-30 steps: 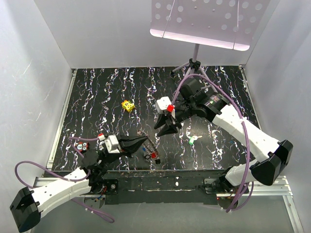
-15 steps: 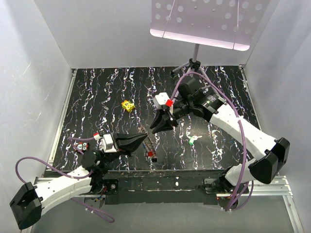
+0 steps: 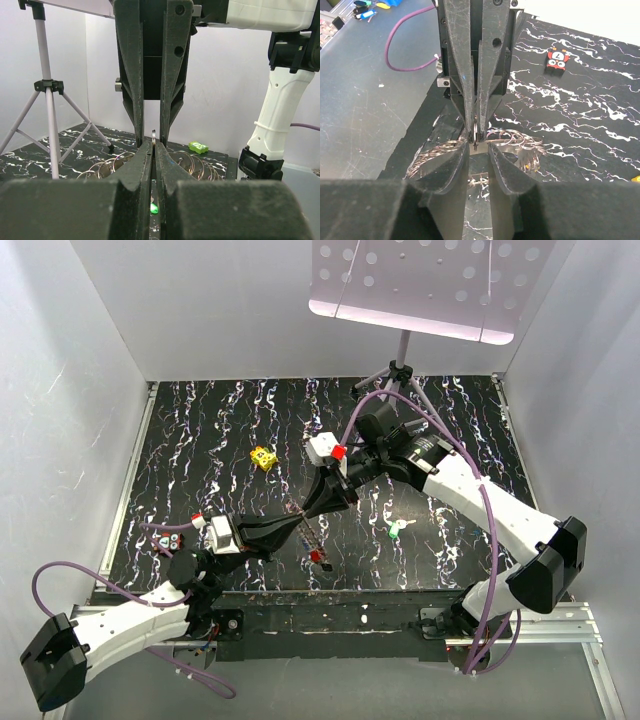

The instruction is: Put the keys on the keyring

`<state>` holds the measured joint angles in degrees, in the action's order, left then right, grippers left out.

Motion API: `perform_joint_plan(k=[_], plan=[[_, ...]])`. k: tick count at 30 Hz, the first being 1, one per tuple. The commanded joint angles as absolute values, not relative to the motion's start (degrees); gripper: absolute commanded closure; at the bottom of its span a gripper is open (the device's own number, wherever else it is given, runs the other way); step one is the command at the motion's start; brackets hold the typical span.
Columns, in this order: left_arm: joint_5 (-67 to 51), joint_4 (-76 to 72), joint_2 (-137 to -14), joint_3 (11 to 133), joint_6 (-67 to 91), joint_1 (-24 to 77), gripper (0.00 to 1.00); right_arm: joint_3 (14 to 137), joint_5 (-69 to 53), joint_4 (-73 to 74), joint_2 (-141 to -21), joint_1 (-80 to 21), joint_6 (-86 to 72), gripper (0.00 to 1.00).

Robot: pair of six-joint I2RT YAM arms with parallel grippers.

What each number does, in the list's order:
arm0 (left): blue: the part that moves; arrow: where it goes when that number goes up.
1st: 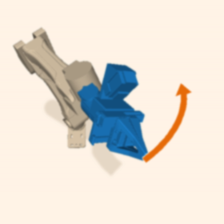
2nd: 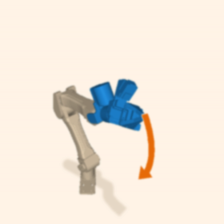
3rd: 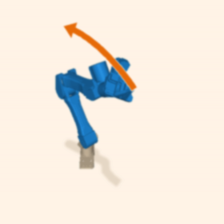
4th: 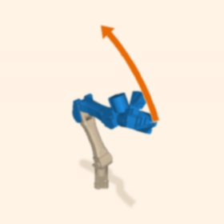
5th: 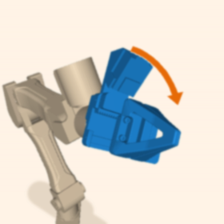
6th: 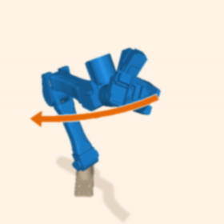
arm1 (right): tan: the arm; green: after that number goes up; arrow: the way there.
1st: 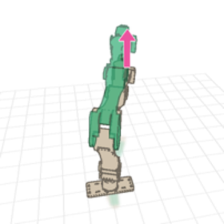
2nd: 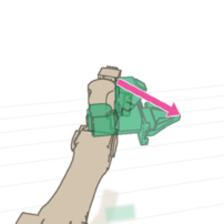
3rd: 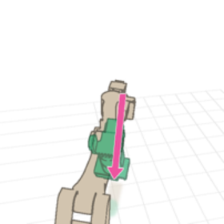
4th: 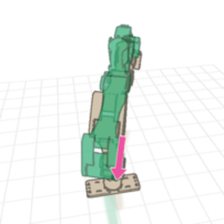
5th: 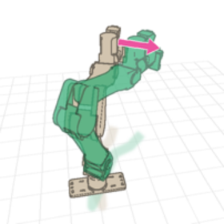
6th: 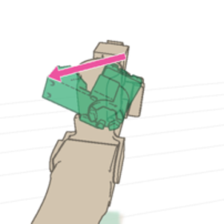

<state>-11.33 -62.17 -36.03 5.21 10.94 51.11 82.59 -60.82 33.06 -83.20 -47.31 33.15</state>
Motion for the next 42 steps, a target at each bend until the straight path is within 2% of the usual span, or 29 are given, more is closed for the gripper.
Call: perform_joint_plan(k=[1,9,11,17,19,20,21,24,25,28,35,39,42], plan=[[-10.2,-65.2,-35.3,5.8,10.5,50.8,1.0,81.9,-62.7,31.6,-83.1,-47.8,32.5,0.74],[-9.5,-65.2,-35.1,5.8,10.7,50.7,1.0,82.3,-63.1,31.8,-83.6,-49.2,32.2,0.86],[-9.3,-65.1,-34.8,5.8,10.7,50.7,1.0,82.4,-62.8,32.3,-83.7,-49.6,32.3,0.99],[-8.0,-59.7,-31.6,6.0,11.0,50.7,0.98,86.1,-58.4,40.2,-83.8,-49.7,36.1,0.99],[-7.6,-54.5,-28.4,6.4,10.4,50.8,0.87,88.2,-56.5,44.8,-84.0,-49.7,38.7,0.99],[-7.8,-50.1,-26.3,7.3,9.8,50.7,0.77,89.0,-56.0,46.9,-84.1,-49.7,40.0,0.99],[-8.0,-45.7,-24.2,8.3,9.2,50.7,0.63,90.2,-54.5,50.2,-84.2,-49.8,42.3,0.99],[-8.5,-28.5,-16.6,11.9,7.4,50.8,0.34,92.6,-50.6,58.8,-84.5,-49.9,46.7,0.99],[-8.4,-23.3,-14.6,13.1,6.9,50.8,0.22,93.5,-49.6,62.4,-84.8,-49.9,49.7,0.99],[-6.9,-7.9,-10.5,16.8,6.2,50.7,0.02,96.0,-46.0,69.6,-85.9,-50.0,53.8,0.99],[-5.1,-1.9,-13.8,22.1,7.4,50.7,0.02,97.7,-41.7,75.4,-86.9,-50.4,58.4,0.99],[-8.3,1.3,-19.7,25.6,8.3,50.7,0.02,97.8,-40.7,75.3,-87.3,-50.4,58.3,0.99],[-12.7,-2.6,-22.4,25.0,8.3,50.7,0.02,97.8,-41.0,74.5,-87.7,-50.4,57.4,0.99]])
